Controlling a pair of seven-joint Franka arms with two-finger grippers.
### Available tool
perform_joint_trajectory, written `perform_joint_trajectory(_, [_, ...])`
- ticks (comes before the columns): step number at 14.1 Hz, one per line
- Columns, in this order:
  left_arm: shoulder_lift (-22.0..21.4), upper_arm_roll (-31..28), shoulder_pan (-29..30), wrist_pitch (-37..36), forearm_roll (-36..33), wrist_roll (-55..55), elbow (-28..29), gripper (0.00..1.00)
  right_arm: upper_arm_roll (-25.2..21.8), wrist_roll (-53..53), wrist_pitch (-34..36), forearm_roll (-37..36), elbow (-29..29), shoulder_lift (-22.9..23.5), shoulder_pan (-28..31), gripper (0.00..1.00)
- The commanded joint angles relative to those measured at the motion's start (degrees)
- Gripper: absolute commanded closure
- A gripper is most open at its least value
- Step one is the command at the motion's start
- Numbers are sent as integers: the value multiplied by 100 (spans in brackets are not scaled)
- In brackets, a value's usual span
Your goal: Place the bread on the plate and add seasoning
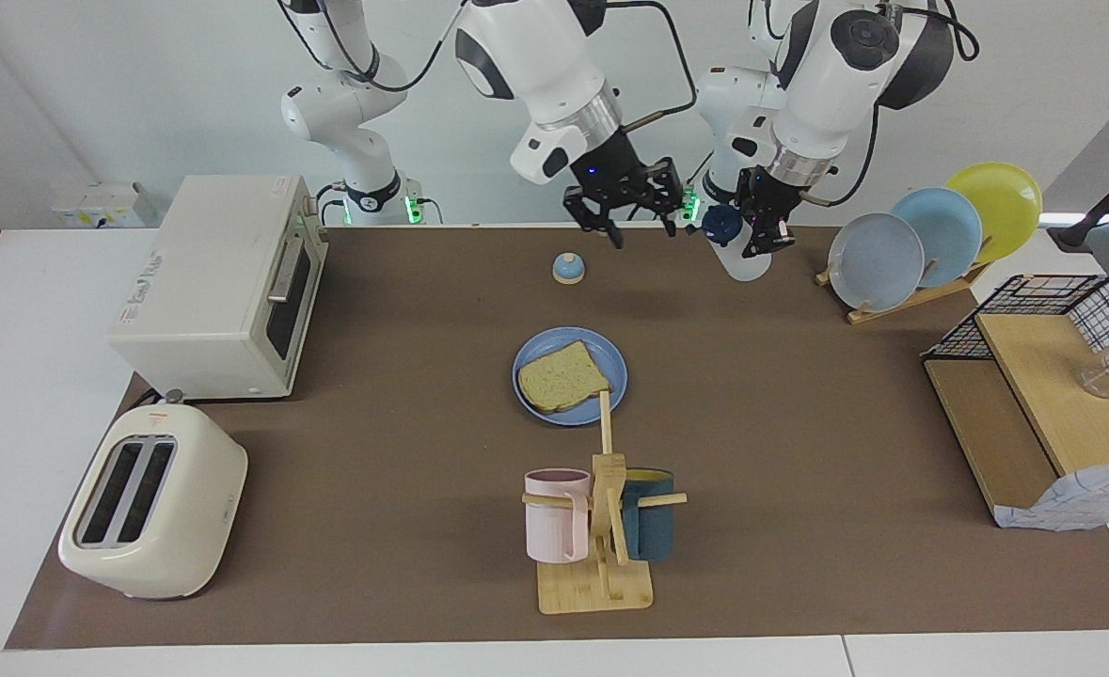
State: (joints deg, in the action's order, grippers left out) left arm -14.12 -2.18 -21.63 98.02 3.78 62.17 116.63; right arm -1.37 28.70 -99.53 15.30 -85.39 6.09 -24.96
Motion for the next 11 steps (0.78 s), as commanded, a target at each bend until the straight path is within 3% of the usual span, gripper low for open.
perform_joint_trajectory(1, [-126,-11,202,497,61,-353,211,100,66,-985,853,-824,-31,-397,622,0])
perform_joint_trajectory(4, [-91,-11,317,1207,79,-1160,324,100,-13,-1541,1699,-1144,250,-442,1298,0])
perform_joint_trajectory(5, [-91,-19,317,1532,96,-1468,447,100,-13,-1708,1709,-1144,181,-450,1509,0])
perform_joint_trajectory(8, [66,-46,404,2762,526,-2285,808,100,-39,-2218,1630,-1135,-749,-889,1793,0])
perform_joint_trajectory(11, [418,-46,458,3931,694,-3261,861,100,-92,-2315,1499,-1266,-822,-890,1872,0])
